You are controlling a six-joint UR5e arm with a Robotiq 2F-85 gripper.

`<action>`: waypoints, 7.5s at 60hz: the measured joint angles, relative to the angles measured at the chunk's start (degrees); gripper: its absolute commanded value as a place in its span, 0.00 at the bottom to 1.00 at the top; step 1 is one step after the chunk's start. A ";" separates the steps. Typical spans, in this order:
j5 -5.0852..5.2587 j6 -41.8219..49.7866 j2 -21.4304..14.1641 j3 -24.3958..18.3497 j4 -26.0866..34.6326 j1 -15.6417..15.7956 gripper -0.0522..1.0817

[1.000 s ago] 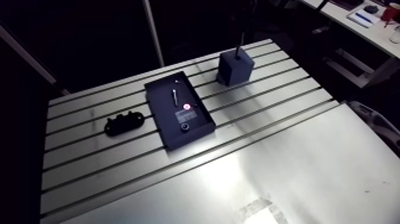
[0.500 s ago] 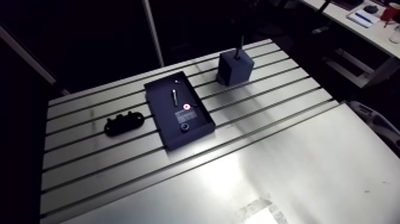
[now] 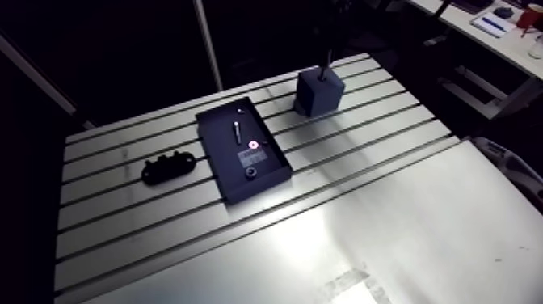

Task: Pick up the M10 bolt and insert it into the hex recess until seated.

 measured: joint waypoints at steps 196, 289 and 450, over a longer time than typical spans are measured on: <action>0.29 -0.04 -0.26 -0.46 0.18 -0.14 0.71; 0.05 0.06 0.26 0.03 0.00 0.03 0.71; 0.00 0.15 1.10 -0.06 -0.15 0.08 0.57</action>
